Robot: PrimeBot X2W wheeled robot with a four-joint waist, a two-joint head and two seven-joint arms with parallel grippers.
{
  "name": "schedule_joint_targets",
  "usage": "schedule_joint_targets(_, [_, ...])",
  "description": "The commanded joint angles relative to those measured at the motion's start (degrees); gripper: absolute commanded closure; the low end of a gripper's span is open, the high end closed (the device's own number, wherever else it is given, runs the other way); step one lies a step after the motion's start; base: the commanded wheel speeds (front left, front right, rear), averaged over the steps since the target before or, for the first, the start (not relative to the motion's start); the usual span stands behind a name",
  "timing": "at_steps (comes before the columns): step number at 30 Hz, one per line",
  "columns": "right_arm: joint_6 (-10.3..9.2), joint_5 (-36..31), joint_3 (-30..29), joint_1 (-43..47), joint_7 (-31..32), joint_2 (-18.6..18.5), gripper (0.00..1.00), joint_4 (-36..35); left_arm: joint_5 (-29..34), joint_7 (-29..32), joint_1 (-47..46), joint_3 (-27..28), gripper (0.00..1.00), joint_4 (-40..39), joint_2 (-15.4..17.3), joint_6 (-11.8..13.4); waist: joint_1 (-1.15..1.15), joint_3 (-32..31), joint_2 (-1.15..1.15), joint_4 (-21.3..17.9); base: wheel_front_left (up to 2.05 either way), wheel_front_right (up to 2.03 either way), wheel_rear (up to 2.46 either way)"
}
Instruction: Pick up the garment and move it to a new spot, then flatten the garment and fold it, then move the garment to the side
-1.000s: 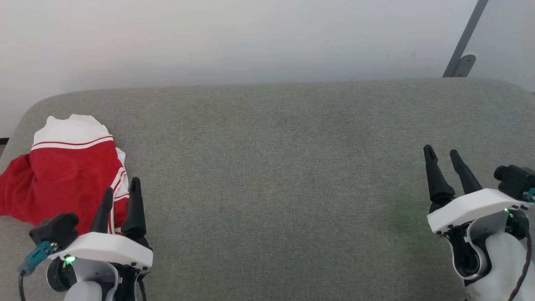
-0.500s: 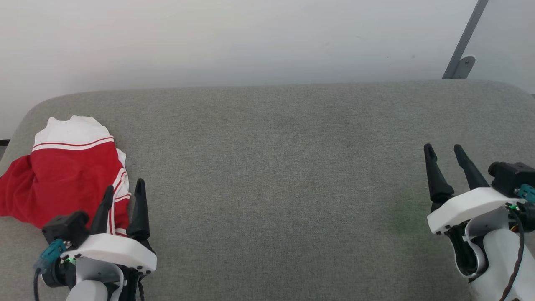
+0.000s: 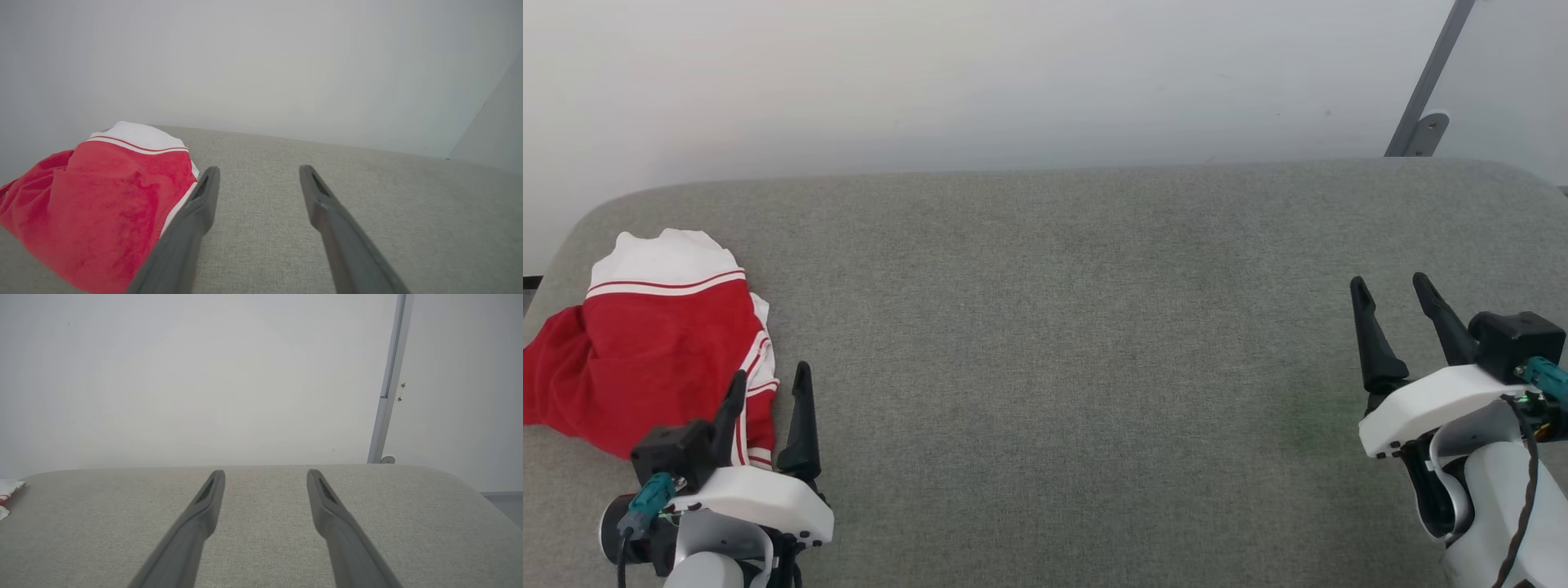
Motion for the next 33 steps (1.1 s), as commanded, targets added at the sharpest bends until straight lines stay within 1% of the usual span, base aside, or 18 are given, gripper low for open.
schedule_joint_targets(1, [0.0, -1.03, 0.31, -1.14, -0.58, -0.25, 0.0, 0.15, 1.15, -0.53, -1.05, 0.19, 0.0, -0.19, 0.36, 0.19, 0.0, 0.06, 0.0, -0.02, 0.0, 0.0, 0.0])
schedule_joint_targets(8, [0.0, -1.9, -0.09, -1.61, -1.38, -0.25, 0.0, 0.33, 3.76, -1.35, -1.34, 0.84, 0.0, 0.15, 0.03, -0.42, 0.0, 0.39, 0.0, -0.04, 0.0, 0.0, 0.0])
schedule_joint_targets(18, [0.0, 0.89, -0.75, -2.02, -2.56, -0.02, 0.0, 1.19, 4.66, -2.52, -1.84, 3.63, 0.0, 2.02, -1.37, -2.21, 0.0, 0.98, 0.0, -0.24, 0.0, 0.0, 0.0])
schedule_joint_targets(25, [0.0, 1.02, -0.69, -2.41, -3.33, -0.6, 0.0, 1.73, 8.63, -3.27, -2.81, 3.92, 0.0, 3.41, -1.48, -2.99, 0.0, 1.25, 0.0, -0.08, 0.0, 0.0, 0.0])
schedule_joint_targets(29, [0.0, 1.41, -0.83, -2.44, -3.69, -0.62, 0.0, 2.0, 10.77, -3.64, -3.35, 3.74, 0.0, 4.16, -1.92, -3.19, 0.0, 1.33, 0.0, 1.01, 0.0, 0.0, 0.0])
schedule_joint_targets(33, [0.0, 1.5, -0.3, -1.87, -4.11, -0.74, 0.0, 1.68, 11.94, -4.12, -3.95, 4.18, 0.0, 4.64, -2.75, -3.32, 0.0, 1.27, 0.0, 3.65, 0.0, 0.0, 0.0])
